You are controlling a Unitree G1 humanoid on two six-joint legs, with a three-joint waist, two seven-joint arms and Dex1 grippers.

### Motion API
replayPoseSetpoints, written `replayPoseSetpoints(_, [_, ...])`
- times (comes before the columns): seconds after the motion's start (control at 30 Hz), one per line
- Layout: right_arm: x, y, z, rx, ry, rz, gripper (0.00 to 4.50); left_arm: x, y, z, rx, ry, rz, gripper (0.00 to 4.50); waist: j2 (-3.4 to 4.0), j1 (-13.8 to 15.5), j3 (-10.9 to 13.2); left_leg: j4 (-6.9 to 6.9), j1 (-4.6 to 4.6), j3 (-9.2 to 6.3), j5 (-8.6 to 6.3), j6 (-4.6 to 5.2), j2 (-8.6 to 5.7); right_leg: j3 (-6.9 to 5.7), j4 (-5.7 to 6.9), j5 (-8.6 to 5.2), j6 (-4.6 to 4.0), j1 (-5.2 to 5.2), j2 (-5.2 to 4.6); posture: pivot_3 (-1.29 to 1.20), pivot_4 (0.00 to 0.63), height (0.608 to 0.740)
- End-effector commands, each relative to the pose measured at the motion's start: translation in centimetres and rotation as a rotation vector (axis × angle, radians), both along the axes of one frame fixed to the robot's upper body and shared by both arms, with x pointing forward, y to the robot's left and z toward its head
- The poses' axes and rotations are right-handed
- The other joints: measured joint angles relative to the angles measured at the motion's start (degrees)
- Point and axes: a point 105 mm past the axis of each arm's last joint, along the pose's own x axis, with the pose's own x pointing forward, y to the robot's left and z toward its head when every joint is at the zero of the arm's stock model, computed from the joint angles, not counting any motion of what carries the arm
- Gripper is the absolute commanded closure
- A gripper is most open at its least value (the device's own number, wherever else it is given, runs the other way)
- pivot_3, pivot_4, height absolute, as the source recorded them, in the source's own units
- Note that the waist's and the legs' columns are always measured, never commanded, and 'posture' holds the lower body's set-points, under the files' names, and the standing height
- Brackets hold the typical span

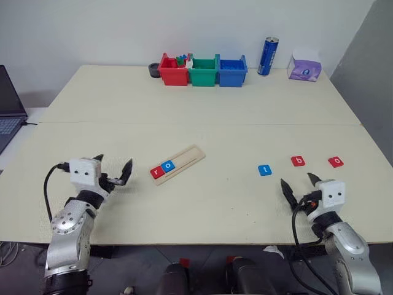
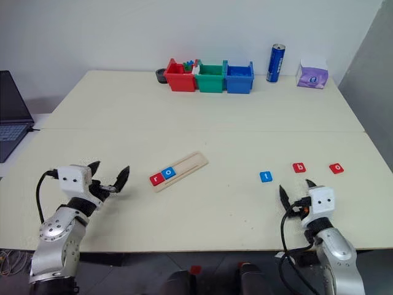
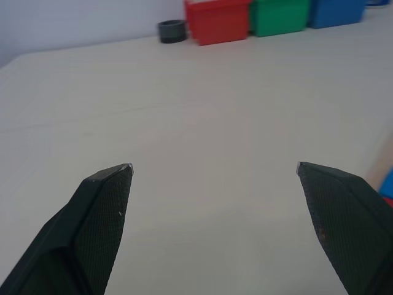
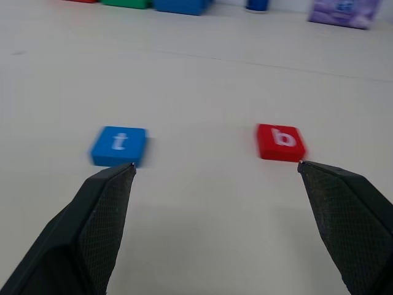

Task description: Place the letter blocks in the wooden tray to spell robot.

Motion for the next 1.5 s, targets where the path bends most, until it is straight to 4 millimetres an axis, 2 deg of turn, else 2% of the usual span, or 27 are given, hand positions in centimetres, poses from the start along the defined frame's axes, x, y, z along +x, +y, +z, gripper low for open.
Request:
replayPoseSetpoints(0.03, [-1.4, 3.5, 1.5, 0.003, 0.011, 0.246, 0.01, 0.2, -2.8, 0.9, 0.044, 0.009, -0.203, 0.00, 0.00, 0.0, 0.0, 0.00, -0.01, -0.01, 0.00, 0.00, -0.01, -0.01, 0.00, 0.00, 0.00, 0.00, 0.01, 0.00, 0.150, 0.740])
replayPoseSetpoints(0.17, [-4.1, 7.3, 3.4, -0.070, 0.074, 0.591, 0.01, 0.6, -4.1, 1.0, 0.114, 0.047, -0.323, 0.00, 0.00, 0.0, 0.0, 0.02, -0.02, -0.04, 0.00, 0.00, 0.00, -0.03, -0.01, 0.00, 0.01, 0.00, 0.02, 0.00, 0.150, 0.740])
replayPoseSetpoints(0.3, [-4.9, 7.9, 5.1, -0.119, 0.121, 0.728, 0.01, 0.6, -5.3, 1.0, 0.127, 0.091, -0.434, 0.00, -0.03, -0.1, 0.0, 0.02, -0.02, -0.06, 0.00, 0.01, 0.00, -0.05, -0.04, -0.01, 0.02, 0.02, 0.05, 0.00, 0.150, 0.740])
replayPoseSetpoints(0.47, [-4.2, 7.6, 6.2, -0.167, 0.102, 0.744, 0.01, 0.7, -6.2, 0.6, 0.130, 0.160, -0.501, 0.00, -0.07, 0.0, 0.0, 0.02, -0.06, -0.08, -0.01, 0.01, 0.00, -0.06, -0.07, -0.01, 0.02, 0.02, 0.06, 0.00, 0.150, 0.740])
replayPoseSetpoints(0.6, [-4.2, 8.3, 7.1, -0.158, 0.073, 0.768, 0.01, 1.4, -5.6, -0.1, 0.122, 0.216, -0.444, 0.00, -0.08, 0.0, 0.0, 0.02, -0.07, -0.09, -0.01, 0.01, 0.00, -0.06, -0.08, -0.01, 0.02, 0.01, 0.05, 0.00, 0.150, 0.740])
replayPoseSetpoints(0.83, [-4.6, 9.5, 7.8, -0.159, 0.048, 0.820, 0.01, 1.5, -5.5, -1.7, 0.115, 0.344, -0.459, 0.00, -0.09, 0.0, 0.1, 0.03, -0.09, -0.09, -0.01, 0.01, 0.00, -0.06, -0.09, -0.01, 0.02, 0.00, 0.05, 0.00, 0.150, 0.740])
replayPoseSetpoints(1.0, [-4.7, 9.9, 8.4, -0.162, 0.028, 0.828, 0.01, 2.2, -5.1, -2.0, 0.157, 0.376, -0.470, 0.00, -0.09, 0.0, 0.1, 0.03, -0.09, -0.11, -0.01, 0.01, 0.00, -0.08, -0.09, -0.01, 0.02, 0.00, 0.05, 0.00, 0.150, 0.740])
replayPoseSetpoints(1.27, [-4.7, 10.4, 9.0, -0.161, 0.016, 0.829, 0.01, 2.5, -6.0, -2.3, 0.203, 0.410, -0.562, 0.00, -0.09, 0.0, 0.0, 0.04, -0.10, -0.11, -0.01, 0.01, -0.02, -0.09, -0.08, -0.01, 0.01, 0.00, 0.05, 0.00, 0.150, 0.740])
replayPoseSetpoints(1.5, [-5.0, 10.9, 9.6, -0.155, 0.007, 0.830, 0.01, 2.8, -5.7, -2.8, 0.243, 0.437, -0.585, 0.00, -0.08, 0.0, 0.0, 0.04, -0.10, -0.10, -0.01, 0.02, -0.02, -0.08, -0.08, -0.01, 0.01, 0.00, 0.05, 0.00, 0.150, 0.740])
